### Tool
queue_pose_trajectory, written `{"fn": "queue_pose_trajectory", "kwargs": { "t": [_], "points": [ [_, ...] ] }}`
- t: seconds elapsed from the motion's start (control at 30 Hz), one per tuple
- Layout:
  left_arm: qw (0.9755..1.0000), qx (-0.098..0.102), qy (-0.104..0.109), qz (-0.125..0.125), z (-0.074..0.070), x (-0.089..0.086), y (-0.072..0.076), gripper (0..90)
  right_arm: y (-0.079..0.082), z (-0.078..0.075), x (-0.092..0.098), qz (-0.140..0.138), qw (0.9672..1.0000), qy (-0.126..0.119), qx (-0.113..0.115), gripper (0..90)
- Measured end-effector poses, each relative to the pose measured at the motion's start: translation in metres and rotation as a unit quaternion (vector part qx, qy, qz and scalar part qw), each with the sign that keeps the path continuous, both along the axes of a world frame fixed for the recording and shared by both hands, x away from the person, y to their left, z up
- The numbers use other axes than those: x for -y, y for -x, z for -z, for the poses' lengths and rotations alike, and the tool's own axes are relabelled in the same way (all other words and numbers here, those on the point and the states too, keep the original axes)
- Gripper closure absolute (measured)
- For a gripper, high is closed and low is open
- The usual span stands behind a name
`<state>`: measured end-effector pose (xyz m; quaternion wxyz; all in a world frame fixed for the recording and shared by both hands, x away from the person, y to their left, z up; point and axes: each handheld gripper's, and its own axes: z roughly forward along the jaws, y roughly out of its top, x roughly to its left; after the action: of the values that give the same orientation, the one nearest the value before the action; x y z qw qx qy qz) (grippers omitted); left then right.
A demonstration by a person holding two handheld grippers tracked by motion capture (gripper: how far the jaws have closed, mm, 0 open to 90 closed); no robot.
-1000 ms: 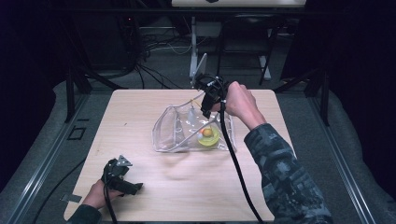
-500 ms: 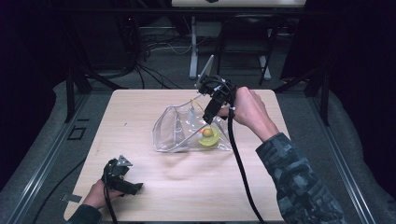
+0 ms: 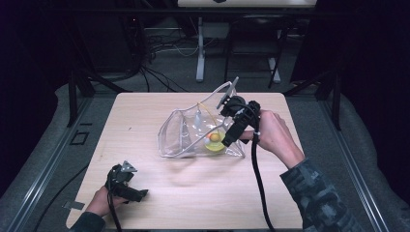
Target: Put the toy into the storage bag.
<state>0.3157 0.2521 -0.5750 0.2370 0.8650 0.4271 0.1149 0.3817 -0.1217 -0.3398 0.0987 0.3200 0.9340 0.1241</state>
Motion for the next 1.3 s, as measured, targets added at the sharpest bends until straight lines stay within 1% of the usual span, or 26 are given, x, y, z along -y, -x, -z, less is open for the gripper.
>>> {"fn": "queue_pose_trajectory", "kwargs": {
  "t": [0.03,0.07,0.1,0.17,0.2,0.23,0.27,0.33,0.37,0.43,0.47,0.53,0.6,0.67,0.73,0.77,0.83,0.93,0.97,1.0,1.13,1.2,1.23,1.27,1.3],
  "points": [
    [1.0,0.0,0.0,0.0,0.0,0.0,0.0,0.0,0.005,0.008,0.006,0.0,1.0,-0.001,-0.006,0.0],
    [1.0,0.001,-0.001,0.001,0.0,0.0,0.0,0.0,0.007,0.012,0.008,0.0,1.0,0.0,-0.006,0.0],
    [1.0,0.001,-0.001,0.001,0.0,0.0,0.0,0.0,0.009,0.017,0.01,0.005,0.9999,-0.009,-0.006,0.0],
    [1.0,0.001,-0.001,0.001,0.0,0.0,0.0,0.0,0.012,0.024,0.015,0.004,0.9999,-0.005,-0.012,0.0],
    [1.0,0.001,-0.001,0.001,0.0,0.0,0.0,0.0,0.012,0.024,0.015,0.004,0.9999,-0.005,-0.012,0.0],
    [1.0,0.002,-0.002,-0.001,0.0,0.0,0.0,0.0,0.013,0.028,0.017,0.004,0.9999,-0.004,-0.014,0.0],
    [1.0,0.002,-0.002,-0.001,0.0,0.0,0.0,0.0,0.015,0.032,0.019,0.006,0.9998,-0.008,-0.016,0.0],
    [1.0,0.002,-0.001,-0.001,0.0,0.0,0.0,0.0,0.018,0.039,0.022,0.004,0.9997,-0.002,-0.023,0.0],
    [1.0,0.002,-0.002,-0.001,0.0,0.0,0.0,0.0,0.021,0.043,0.023,0.007,0.9996,-0.009,-0.026,0.0],
    [1.0,0.001,-0.001,-0.001,0.0,0.0,0.0,0.0,0.025,0.05,0.025,0.006,0.9995,-0.006,-0.029,0.0],
    [1.0,0.002,-0.001,-0.002,0.0,0.0,0.0,0.0,0.027,0.054,0.026,0.008,0.9994,-0.009,-0.032,0.0],
    [1.0,0.002,-0.001,-0.002,0.0,0.0,0.0,0.0,0.031,0.062,0.028,0.006,0.9992,-0.001,-0.039,0.0],
    [1.0,0.003,-0.001,-0.002,0.0,0.0,0.0,0.0,0.035,0.072,0.03,0.009,0.999,-0.009,-0.043,0.0],
    [1.0,0.003,-0.001,-0.002,0.0,0.0,0.001,0.0,0.041,0.082,0.033,0.011,0.9988,-0.012,-0.046,0.0],
    [1.0,0.003,-0.002,-0.002,0.0,0.0,0.001,0.0,0.045,0.092,0.036,0.011,0.9985,-0.006,-0.054,0.0],
    [1.0,0.003,-0.002,-0.002,0.0,0.0,0.001,0.0,0.048,0.099,0.037,0.015,0.9982,-0.012,-0.057,0.0],
    [1.0,0.003,-0.002,-0.003,0.0,0.0,0.001,0.0,0.052,0.109,0.039,0.013,0.9978,-0.005,-0.065,0.0],
    [1.0,0.003,-0.002,-0.004,0.0,0.001,0.001,0.0,0.058,0.124,0.044,0.018,0.9969,-0.014,-0.075,0.0],
    [1.0,0.003,-0.002,-0.004,0.0,0.001,0.001,0.0,0.06,0.129,0.045,0.02,0.9967,-0.01,-0.078,0.0],
    [1.0,0.002,-0.002,-0.004,0.0,0.001,0.001,0.0,0.062,0.134,0.046,0.021,0.9962,-0.014,-0.083,0.0],
    [1.0,0.004,-0.002,-0.004,0.0,0.001,0.001,0.0,0.067,0.149,0.05,0.028,0.9957,-0.018,-0.087,0.3],
    [1.0,0.003,-0.002,-0.004,0.0,0.001,0.001,0.0,0.069,0.158,0.053,0.032,0.9958,-0.023,-0.083,0.4],
    [1.0,0.003,-0.002,-0.004,0.0,0.001,0.001,0.0,0.071,0.162,0.054,0.036,0.9954,-0.031,-0.084,0.8],
    [1.0,0.001,-0.003,-0.004,0.0,0.001,0.001,0.0,0.072,0.166,0.056,0.04,0.9953,-0.032,-0.082,1.5],
    [1.0,0.002,-0.003,-0.002,0.0,0.001,0.001,0.0,0.073,0.17,0.056,0.038,0.9954,-0.023,-0.085,1.4]
  ]
}}
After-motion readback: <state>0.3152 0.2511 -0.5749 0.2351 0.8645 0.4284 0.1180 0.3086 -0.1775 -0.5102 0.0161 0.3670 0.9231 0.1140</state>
